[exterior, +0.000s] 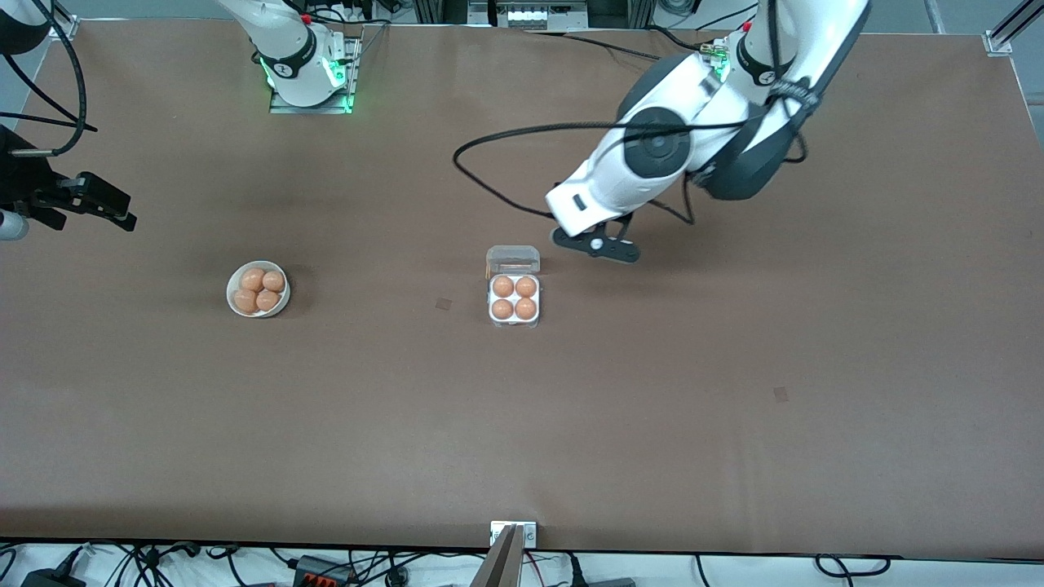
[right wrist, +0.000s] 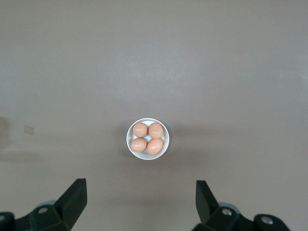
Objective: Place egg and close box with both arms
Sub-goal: 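Reach the left gripper to the open lid of the egg box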
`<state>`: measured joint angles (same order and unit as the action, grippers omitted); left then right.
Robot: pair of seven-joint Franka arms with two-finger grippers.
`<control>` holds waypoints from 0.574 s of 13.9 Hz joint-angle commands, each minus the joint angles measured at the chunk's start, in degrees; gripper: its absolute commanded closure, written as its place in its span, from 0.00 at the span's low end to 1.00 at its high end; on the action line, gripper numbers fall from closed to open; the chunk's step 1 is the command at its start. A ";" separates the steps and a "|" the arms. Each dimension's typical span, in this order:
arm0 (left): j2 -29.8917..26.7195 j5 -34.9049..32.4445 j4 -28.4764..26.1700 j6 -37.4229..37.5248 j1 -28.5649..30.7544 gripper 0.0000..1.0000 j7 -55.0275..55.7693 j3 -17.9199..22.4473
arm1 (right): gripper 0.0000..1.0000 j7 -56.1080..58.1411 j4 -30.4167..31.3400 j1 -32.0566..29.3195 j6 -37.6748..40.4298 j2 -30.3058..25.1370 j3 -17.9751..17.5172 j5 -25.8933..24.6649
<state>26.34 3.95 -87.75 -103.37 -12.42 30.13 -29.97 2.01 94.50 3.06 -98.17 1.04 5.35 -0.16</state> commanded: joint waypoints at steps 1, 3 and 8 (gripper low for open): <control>6.78 -4.02 5.82 -1.65 -5.49 1.00 6.85 0.35 | 0.00 0.19 -0.11 -0.17 0.00 -0.60 -0.17 -0.63; 9.51 -5.79 5.92 -3.41 -7.61 1.00 8.28 0.36 | 0.00 0.45 -0.20 -0.16 0.00 -0.60 -0.34 -0.63; 14.17 -7.54 5.92 -7.98 -9.98 1.00 8.28 1.05 | 0.00 0.37 -0.20 -2.09 0.00 -0.60 -0.52 -0.37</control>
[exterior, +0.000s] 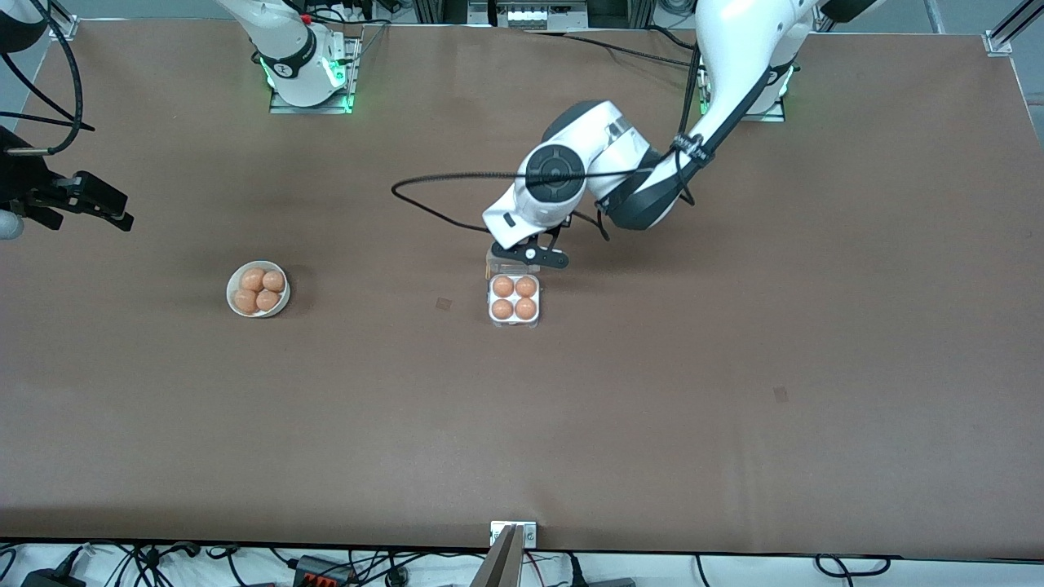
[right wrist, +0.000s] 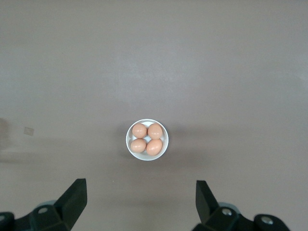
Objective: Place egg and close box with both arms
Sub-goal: 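Reach the left gripper to the open lid of the egg box, then swing the lid over the eggs with the left gripper and press shut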
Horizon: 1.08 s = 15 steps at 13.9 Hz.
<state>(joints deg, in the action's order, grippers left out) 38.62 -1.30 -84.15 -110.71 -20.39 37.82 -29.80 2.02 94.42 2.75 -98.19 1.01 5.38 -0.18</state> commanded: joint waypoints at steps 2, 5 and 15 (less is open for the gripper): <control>3.74 -3.26 2.42 -2.48 -2.20 1.00 0.51 0.89 | 0.00 0.44 -0.12 -2.30 0.10 -0.57 -0.64 -0.35; 5.84 -3.97 2.50 -3.02 -3.43 1.00 0.85 1.15 | 0.00 0.71 -0.03 -3.79 0.54 -0.57 -3.00 -0.26; 10.34 -3.97 10.76 -3.73 -7.56 1.00 2.87 6.16 | 0.00 -0.26 -0.03 -4.85 2.82 -1.10 -4.33 -0.26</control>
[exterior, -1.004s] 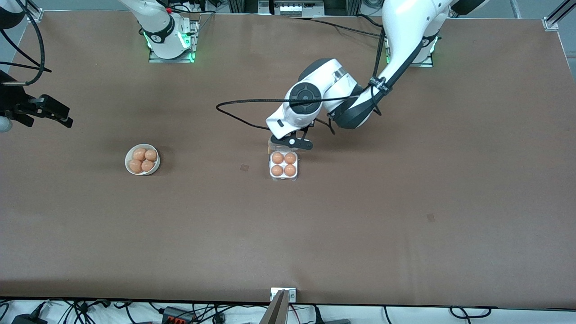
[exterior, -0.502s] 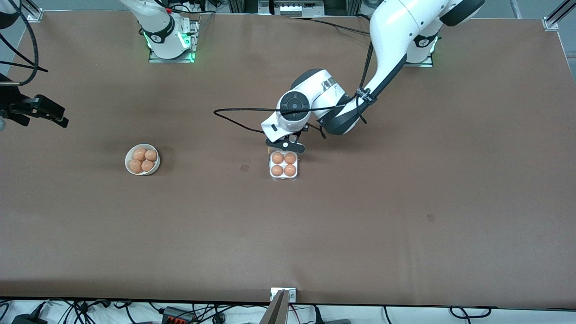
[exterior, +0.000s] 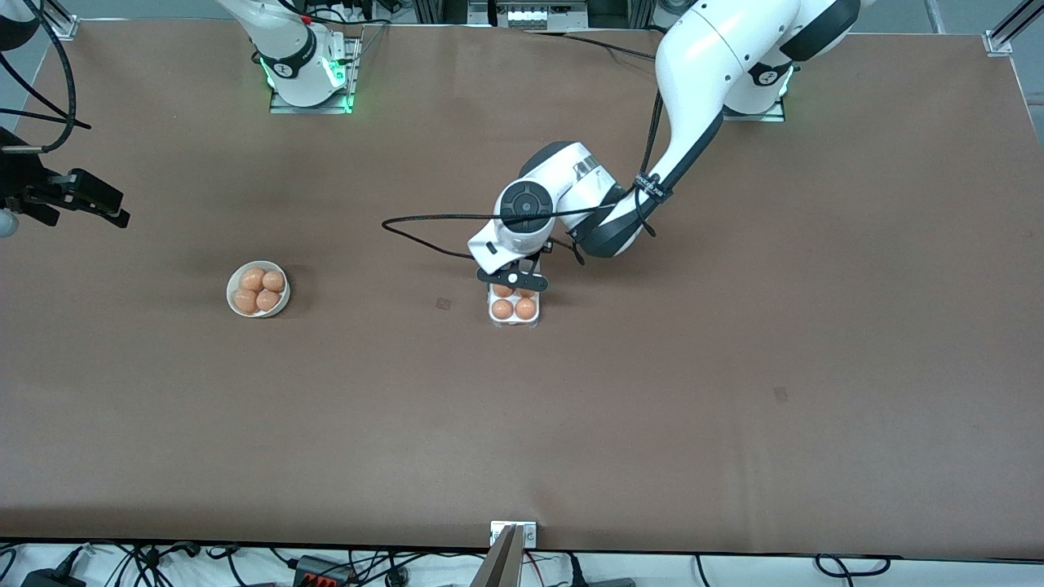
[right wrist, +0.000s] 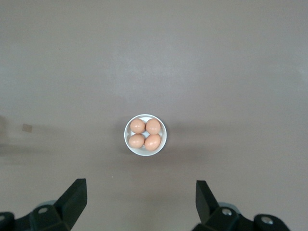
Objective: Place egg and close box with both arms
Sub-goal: 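Swing the lid over the eggs with the left gripper and press shut, then lift the left gripper off the closed box and draw it back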
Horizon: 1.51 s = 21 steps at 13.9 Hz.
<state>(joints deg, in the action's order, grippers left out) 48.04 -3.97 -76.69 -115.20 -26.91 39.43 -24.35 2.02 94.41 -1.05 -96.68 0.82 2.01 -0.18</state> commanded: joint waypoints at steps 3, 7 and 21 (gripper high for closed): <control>0.91 -1.31 6.11 0.77 -0.61 1.00 2.32 0.97 | 0.00 0.44 0.08 -1.06 1.58 -0.91 -0.87 -0.26; 1.17 -1.48 6.56 0.25 -1.39 1.00 1.80 3.95 | 0.00 0.44 -0.01 -1.06 2.37 -1.00 -0.87 -0.26; 4.69 -10.53 6.20 -10.39 -2.19 1.00 1.97 4.31 | 0.00 0.52 -0.10 -0.89 2.28 -0.91 -1.22 -0.61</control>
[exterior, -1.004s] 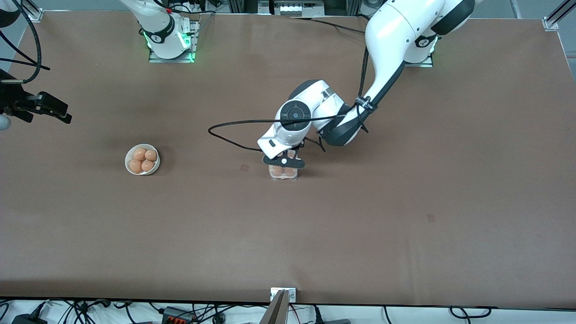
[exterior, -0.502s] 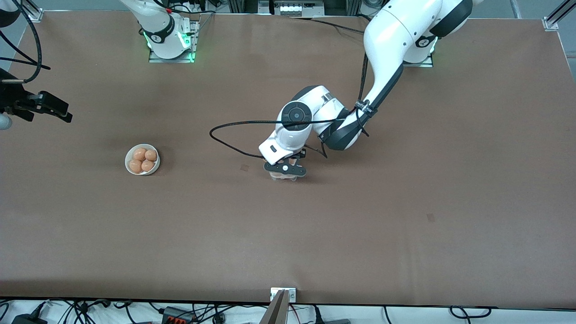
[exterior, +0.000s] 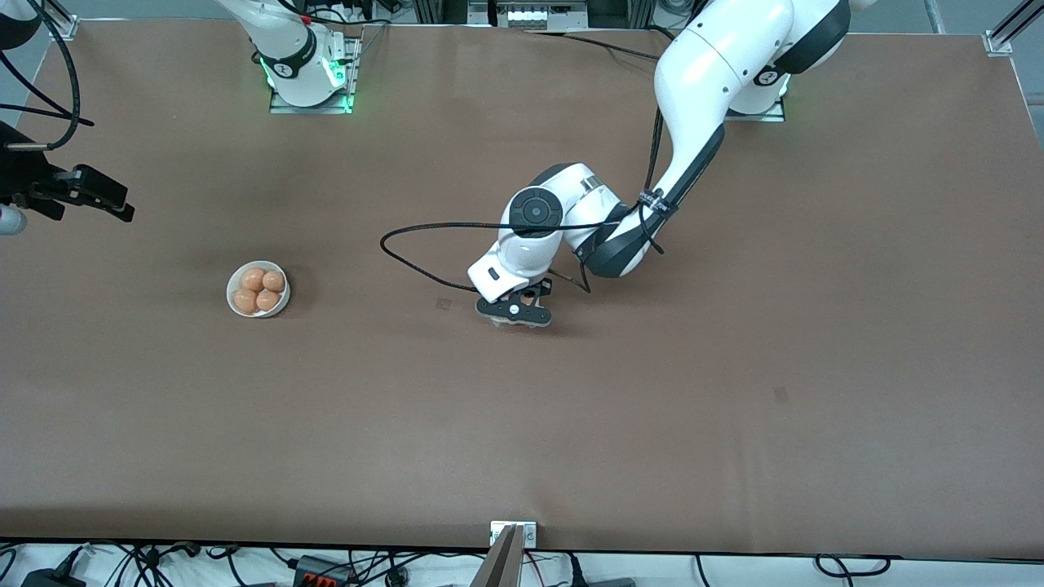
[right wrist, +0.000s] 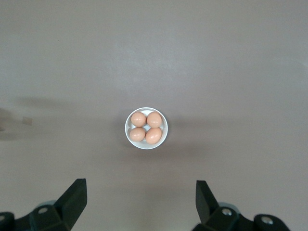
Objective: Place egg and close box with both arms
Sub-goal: 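Lift the left gripper off the closed box and draw it back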
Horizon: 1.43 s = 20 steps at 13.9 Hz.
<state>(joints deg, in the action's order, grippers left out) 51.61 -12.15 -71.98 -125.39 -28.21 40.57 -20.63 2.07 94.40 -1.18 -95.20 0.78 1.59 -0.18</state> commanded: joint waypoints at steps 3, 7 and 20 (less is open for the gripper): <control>1.47 -2.62 1.58 -0.29 -1.32 1.00 0.83 0.59 | 0.00 0.48 -0.01 -0.76 0.89 -0.87 -0.80 -0.61; -0.98 -1.66 2.02 1.37 -0.18 1.00 0.91 0.33 | 0.00 0.48 -0.01 -0.76 0.89 -0.87 -0.80 -0.61; -17.68 1.59 -3.78 20.78 15.62 1.00 -15.32 -1.43 | 0.00 0.66 -1.68 -0.76 0.98 -0.87 -0.45 -0.53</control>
<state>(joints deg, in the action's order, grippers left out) 38.90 -12.38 -70.87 -107.28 -16.23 30.71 -21.33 2.07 93.46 -1.26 -95.19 0.42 1.61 -0.18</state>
